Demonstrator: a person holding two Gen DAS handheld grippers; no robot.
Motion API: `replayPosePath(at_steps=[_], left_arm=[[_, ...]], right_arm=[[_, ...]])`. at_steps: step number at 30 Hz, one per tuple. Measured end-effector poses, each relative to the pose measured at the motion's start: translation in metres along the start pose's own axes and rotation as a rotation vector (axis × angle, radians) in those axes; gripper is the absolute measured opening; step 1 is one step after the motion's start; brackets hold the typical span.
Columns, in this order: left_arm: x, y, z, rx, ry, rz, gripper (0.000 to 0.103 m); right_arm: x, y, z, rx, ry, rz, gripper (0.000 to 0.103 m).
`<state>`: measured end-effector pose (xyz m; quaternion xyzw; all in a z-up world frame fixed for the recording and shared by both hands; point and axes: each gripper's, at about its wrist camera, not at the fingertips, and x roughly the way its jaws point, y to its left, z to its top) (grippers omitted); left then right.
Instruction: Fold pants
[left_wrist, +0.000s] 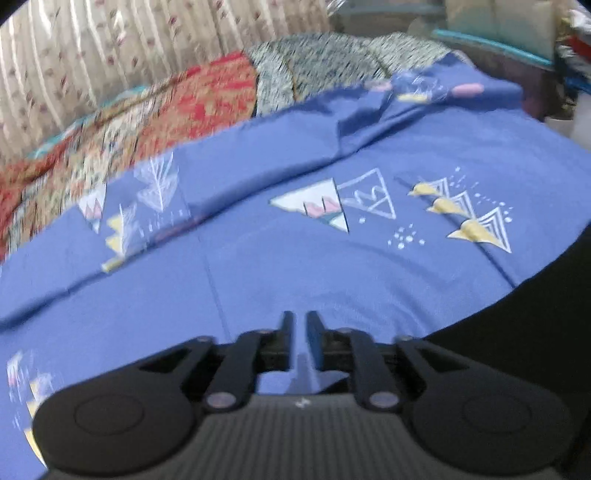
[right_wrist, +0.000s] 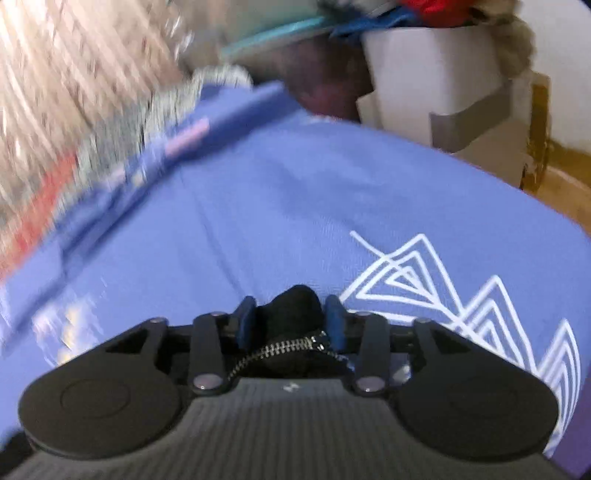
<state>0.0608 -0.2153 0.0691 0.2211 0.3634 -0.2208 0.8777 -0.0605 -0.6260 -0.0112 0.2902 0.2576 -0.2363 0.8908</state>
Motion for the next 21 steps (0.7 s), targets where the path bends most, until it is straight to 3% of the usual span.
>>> replayPosePath(at_steps=[1, 4, 7, 11, 14, 18, 21], left_arm=[[-0.003, 0.005, 0.000, 0.025, -0.016, -0.001, 0.033], [-0.003, 0.026, -0.001, 0.055, -0.014, -0.014, 0.034], [-0.002, 0.050, -0.006, -0.028, 0.027, -0.082, 0.041], [0.001, 0.069, -0.022, -0.144, 0.065, -0.185, 0.077], [0.003, 0.073, -0.037, -0.140, 0.071, -0.174, 0.076], [-0.004, 0.071, -0.055, -0.054, 0.068, -0.156, 0.073], [-0.005, 0.083, -0.066, -0.091, 0.078, -0.142, 0.074]], right_arm=[[-0.012, -0.005, 0.000, 0.022, -0.027, 0.007, 0.055], [-0.045, -0.023, -0.006, 0.048, -0.079, 0.039, 0.055], [-0.068, -0.046, -0.018, 0.120, -0.077, 0.077, 0.055], [-0.074, -0.066, -0.036, 0.232, -0.036, 0.109, 0.056], [-0.071, -0.065, -0.047, 0.278, -0.017, 0.109, 0.056], [-0.071, -0.059, -0.051, 0.286, -0.014, 0.113, 0.057], [-0.070, -0.054, -0.053, 0.276, -0.006, 0.112, 0.057]])
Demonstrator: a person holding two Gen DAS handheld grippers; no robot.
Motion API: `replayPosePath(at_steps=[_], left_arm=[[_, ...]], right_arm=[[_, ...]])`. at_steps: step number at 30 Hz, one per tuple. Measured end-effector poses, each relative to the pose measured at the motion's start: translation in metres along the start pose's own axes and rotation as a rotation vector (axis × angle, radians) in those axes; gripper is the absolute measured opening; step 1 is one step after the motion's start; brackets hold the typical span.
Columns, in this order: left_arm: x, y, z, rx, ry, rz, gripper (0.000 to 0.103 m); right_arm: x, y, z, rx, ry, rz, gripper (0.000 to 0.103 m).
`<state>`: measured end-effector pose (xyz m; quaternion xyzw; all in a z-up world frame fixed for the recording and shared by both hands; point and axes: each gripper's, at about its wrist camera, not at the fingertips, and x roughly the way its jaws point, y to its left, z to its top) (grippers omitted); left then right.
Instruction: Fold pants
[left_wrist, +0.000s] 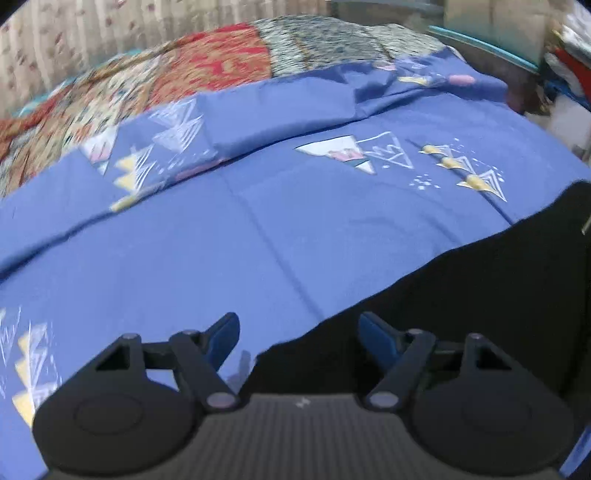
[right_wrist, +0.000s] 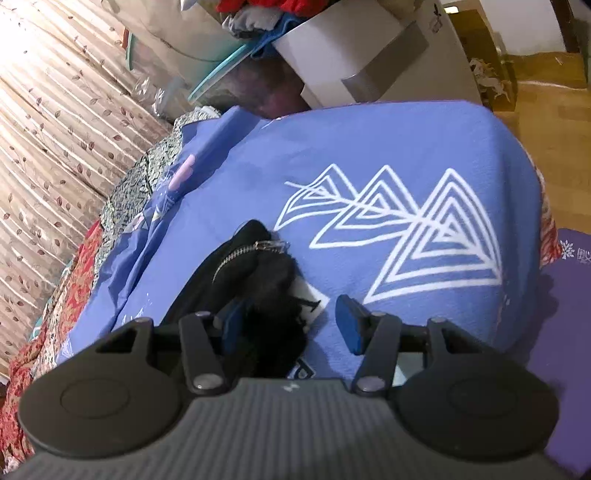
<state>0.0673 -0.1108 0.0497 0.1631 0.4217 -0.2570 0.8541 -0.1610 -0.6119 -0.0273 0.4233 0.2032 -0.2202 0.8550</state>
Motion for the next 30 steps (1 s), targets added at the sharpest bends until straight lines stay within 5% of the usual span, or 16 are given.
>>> replayPosePath(at_steps=[3, 4, 5, 6, 8, 12, 15, 20, 26, 30], left_arm=[[0.008, 0.015, -0.009, -0.065, 0.041, 0.011, 0.072], [0.013, 0.016, -0.012, -0.074, 0.058, 0.004, 0.058], [0.018, 0.016, -0.016, -0.072, 0.079, -0.017, 0.024], [0.024, 0.014, -0.018, -0.064, 0.106, -0.037, 0.014], [0.026, 0.007, -0.019, -0.033, 0.077, 0.007, 0.011], [0.023, 0.028, 0.000, -0.134, -0.044, 0.131, 0.011], [0.044, 0.039, 0.010, -0.207, -0.002, 0.168, 0.011], [0.063, 0.009, 0.006, -0.121, 0.028, 0.302, 0.026], [0.009, 0.026, 0.004, -0.264, -0.050, 0.263, 0.043], [-0.026, 0.029, -0.004, -0.376, -0.103, 0.098, 0.042]], right_arm=[[0.002, -0.001, 0.000, -0.005, 0.000, -0.004, 0.057], [0.003, -0.002, 0.000, -0.003, 0.000, -0.004, 0.057], [0.002, -0.002, -0.002, 0.001, -0.003, -0.006, 0.057], [0.001, -0.002, -0.002, 0.004, -0.004, -0.008, 0.057], [0.001, -0.001, -0.002, 0.005, -0.004, -0.013, 0.057], [0.002, 0.002, -0.002, -0.009, 0.000, -0.025, 0.057], [0.003, 0.002, -0.003, -0.007, 0.001, -0.025, 0.057], [-0.002, 0.000, -0.003, 0.011, 0.006, 0.004, 0.057], [-0.018, 0.002, -0.010, 0.007, -0.006, 0.112, 0.059], [-0.009, -0.007, -0.015, 0.063, 0.005, 0.133, 0.062]])
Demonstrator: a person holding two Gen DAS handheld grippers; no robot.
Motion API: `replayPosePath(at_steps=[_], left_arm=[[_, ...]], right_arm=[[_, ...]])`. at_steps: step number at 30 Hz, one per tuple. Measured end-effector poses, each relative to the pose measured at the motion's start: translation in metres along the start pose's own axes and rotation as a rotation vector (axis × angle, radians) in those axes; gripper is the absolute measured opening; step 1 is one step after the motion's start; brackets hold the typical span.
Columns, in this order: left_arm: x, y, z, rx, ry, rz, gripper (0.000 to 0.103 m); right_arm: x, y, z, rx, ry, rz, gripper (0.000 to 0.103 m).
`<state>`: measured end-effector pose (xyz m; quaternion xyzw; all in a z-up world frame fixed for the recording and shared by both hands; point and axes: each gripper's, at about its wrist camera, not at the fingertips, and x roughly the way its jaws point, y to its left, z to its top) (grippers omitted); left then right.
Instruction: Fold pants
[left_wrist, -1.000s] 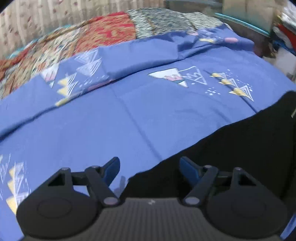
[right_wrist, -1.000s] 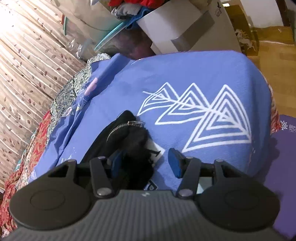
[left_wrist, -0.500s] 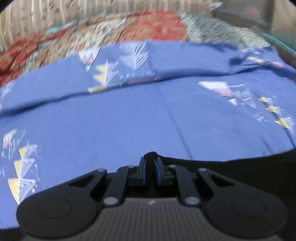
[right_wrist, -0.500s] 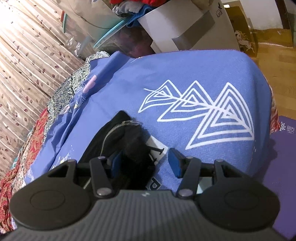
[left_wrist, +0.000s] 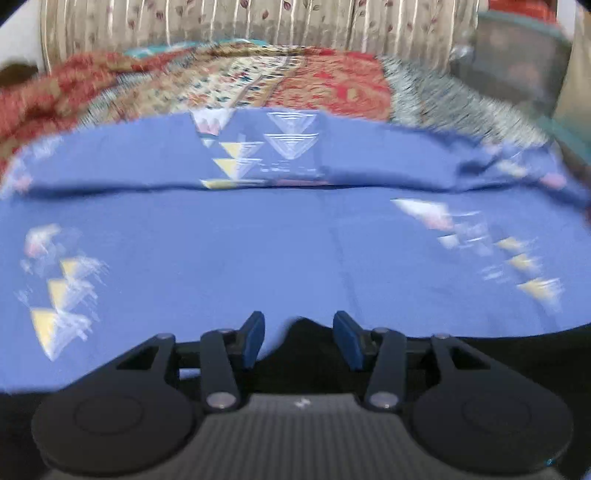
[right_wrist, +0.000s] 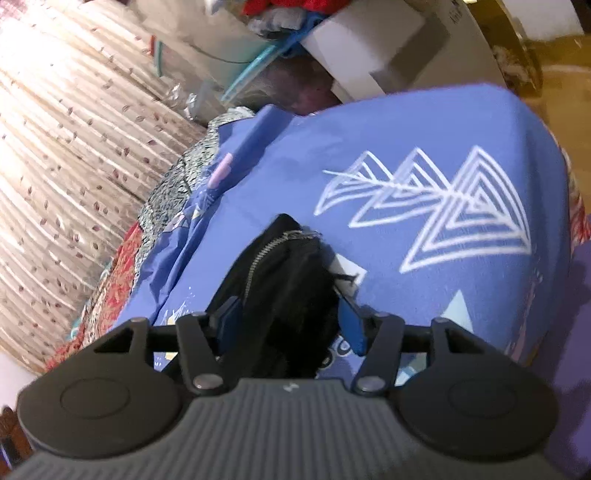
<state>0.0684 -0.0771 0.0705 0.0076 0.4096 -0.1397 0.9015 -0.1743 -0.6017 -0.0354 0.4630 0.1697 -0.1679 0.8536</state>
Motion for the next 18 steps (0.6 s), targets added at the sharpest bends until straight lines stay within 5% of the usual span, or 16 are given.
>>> replayPosePath(at_steps=[3, 5, 8, 18], left_arm=[[-0.003, -0.004, -0.015, -0.049, 0.070, -0.153, 0.042], [0.007, -0.013, -0.033, -0.047, 0.141, -0.191, 0.042], [0.029, -0.024, -0.054, -0.026, 0.231, -0.155, 0.041], [0.031, -0.026, -0.057, -0.048, 0.226, -0.129, 0.041]], right_arm=[[0.009, -0.011, -0.001, 0.072, 0.006, 0.024, 0.062], [0.013, -0.016, 0.000, 0.104, -0.001, 0.054, 0.062], [0.015, -0.024, 0.001, 0.183, -0.018, 0.083, 0.061], [-0.012, -0.040, -0.012, 0.339, -0.012, 0.110, 0.060]])
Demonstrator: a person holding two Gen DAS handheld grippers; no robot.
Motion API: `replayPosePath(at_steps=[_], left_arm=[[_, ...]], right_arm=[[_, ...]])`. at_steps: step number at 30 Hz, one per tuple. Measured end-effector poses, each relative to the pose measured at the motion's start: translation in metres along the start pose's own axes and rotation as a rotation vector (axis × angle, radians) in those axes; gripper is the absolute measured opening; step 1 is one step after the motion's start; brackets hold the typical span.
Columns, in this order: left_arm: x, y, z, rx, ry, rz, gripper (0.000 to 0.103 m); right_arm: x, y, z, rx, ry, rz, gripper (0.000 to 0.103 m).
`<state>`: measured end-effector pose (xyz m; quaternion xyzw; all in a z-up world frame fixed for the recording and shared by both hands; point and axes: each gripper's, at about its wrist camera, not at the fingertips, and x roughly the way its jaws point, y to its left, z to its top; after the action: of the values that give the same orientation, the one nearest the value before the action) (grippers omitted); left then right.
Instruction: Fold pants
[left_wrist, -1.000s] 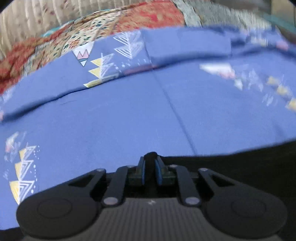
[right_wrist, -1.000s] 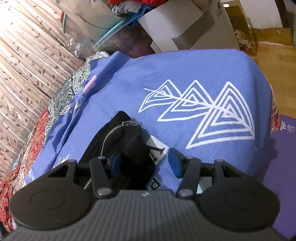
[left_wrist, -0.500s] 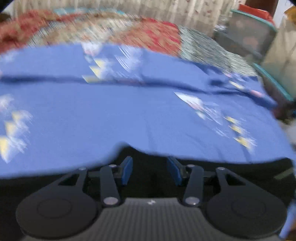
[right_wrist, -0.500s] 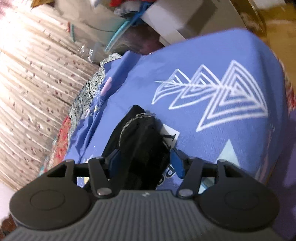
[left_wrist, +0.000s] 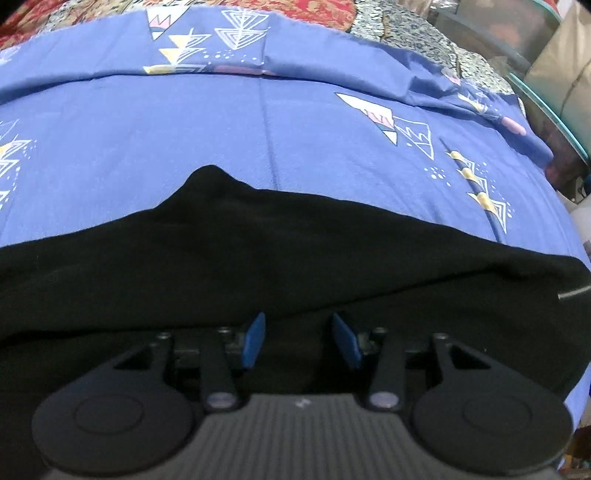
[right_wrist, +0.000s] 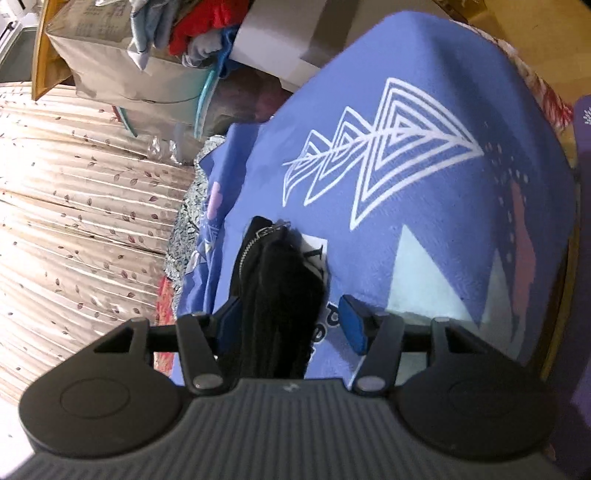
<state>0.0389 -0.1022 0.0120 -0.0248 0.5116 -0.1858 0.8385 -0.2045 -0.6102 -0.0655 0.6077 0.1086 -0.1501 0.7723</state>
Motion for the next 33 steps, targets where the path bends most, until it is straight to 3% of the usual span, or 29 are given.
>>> replayPosePath(at_steps=[3, 6, 7, 8, 11, 16, 21, 25, 28, 31, 33], left_arm=[[0.002, -0.006, 0.000, 0.018, 0.005, 0.029, 0.042], [0.001, -0.008, -0.004, 0.027, -0.002, 0.041, 0.042], [0.000, -0.007, -0.004, 0.020, -0.001, 0.044, 0.042], [-0.002, -0.007, -0.005, 0.009, 0.003, 0.045, 0.042], [-0.014, -0.003, -0.010, -0.014, 0.006, 0.044, 0.040], [-0.042, 0.013, -0.022, -0.065, -0.023, -0.026, 0.040], [-0.067, 0.033, -0.037, -0.107, -0.055, -0.106, 0.041], [-0.090, 0.057, -0.051, -0.121, -0.099, -0.115, 0.043], [-0.107, 0.081, -0.064, -0.136, -0.132, -0.107, 0.044], [-0.131, 0.111, -0.078, -0.180, -0.186, -0.085, 0.047], [-0.150, 0.134, -0.089, -0.222, -0.235, -0.071, 0.050]], right_arm=[[0.022, 0.006, 0.008, 0.025, 0.015, 0.005, 0.060], [0.039, 0.022, 0.013, -0.068, 0.000, -0.043, 0.058], [0.043, 0.030, 0.013, -0.114, 0.005, -0.071, 0.048], [0.046, 0.035, 0.012, -0.145, 0.013, -0.098, 0.029], [0.042, 0.047, 0.008, -0.139, 0.027, -0.077, 0.019], [0.019, 0.114, -0.028, -0.446, 0.050, 0.021, 0.019], [0.023, 0.164, -0.103, -0.781, 0.194, 0.056, 0.019], [0.046, 0.174, -0.171, -0.986, 0.365, 0.034, 0.023], [0.073, 0.164, -0.221, -1.097, 0.588, -0.005, 0.043], [0.063, 0.173, -0.249, -1.239, 0.580, 0.018, 0.064], [0.059, 0.185, -0.247, -1.243, 0.579, 0.050, 0.063]])
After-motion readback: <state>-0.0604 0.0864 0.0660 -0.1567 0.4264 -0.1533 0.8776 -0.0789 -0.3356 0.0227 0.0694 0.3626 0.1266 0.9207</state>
